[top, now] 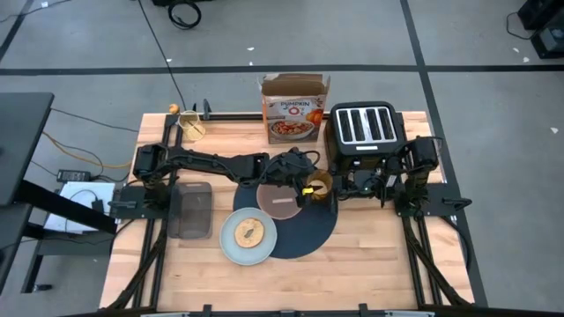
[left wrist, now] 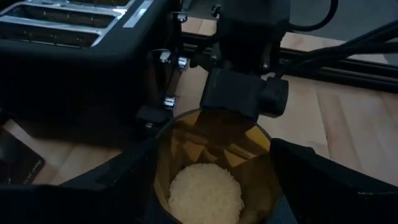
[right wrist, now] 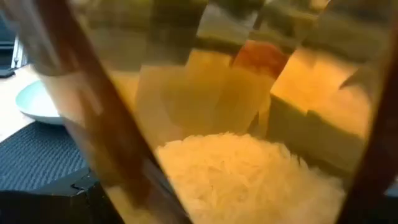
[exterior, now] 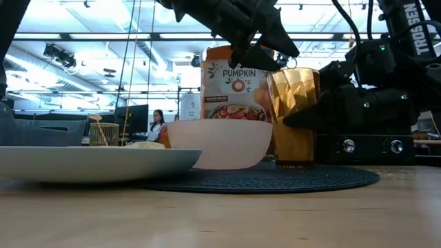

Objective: Arrange a breakfast setting
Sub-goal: Put the brown cup with rice on the dark blue tablemat to the to right of the orange bowl

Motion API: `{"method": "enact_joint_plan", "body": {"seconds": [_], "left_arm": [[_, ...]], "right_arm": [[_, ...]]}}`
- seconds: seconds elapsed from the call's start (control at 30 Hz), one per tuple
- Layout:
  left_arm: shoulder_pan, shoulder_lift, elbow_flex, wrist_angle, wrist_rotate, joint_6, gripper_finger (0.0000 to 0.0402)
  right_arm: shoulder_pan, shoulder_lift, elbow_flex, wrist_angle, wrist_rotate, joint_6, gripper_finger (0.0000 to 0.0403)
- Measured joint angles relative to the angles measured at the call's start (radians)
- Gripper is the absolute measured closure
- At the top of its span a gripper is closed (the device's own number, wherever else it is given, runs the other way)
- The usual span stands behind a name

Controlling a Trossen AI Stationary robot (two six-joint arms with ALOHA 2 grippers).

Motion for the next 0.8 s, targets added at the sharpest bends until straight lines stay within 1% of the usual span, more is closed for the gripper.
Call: {"method": "enact_joint_plan", "body": {"seconds": [0.23, 0.43, 0.63, 0.8], "left_arm": [[0.000, 0.000, 0.000, -0.020, 0.000, -0.004, 0.0089], [0.000, 0.000, 0.000, -0.036, 0.000, -0.005, 0.0089], [0.000, 0.000, 0.000, -0.040, 0.000, -0.005, 0.0089], [0.000, 0.003, 0.000, -0.052, -0.001, -0.005, 0.0089]], "right_arm": [[0.000, -0.019, -0.012, 0.010, -0.029, 0.006, 0.0005], [0.000, -0.024, -0.043, 0.010, -0.033, 0.014, 0.0004], [0.000, -0.028, -0.065, 0.007, -0.065, 0.014, 0.0004], [0.000, -0.059, -0.099, 0.005, -0.078, 0.019, 0.0004]]}}
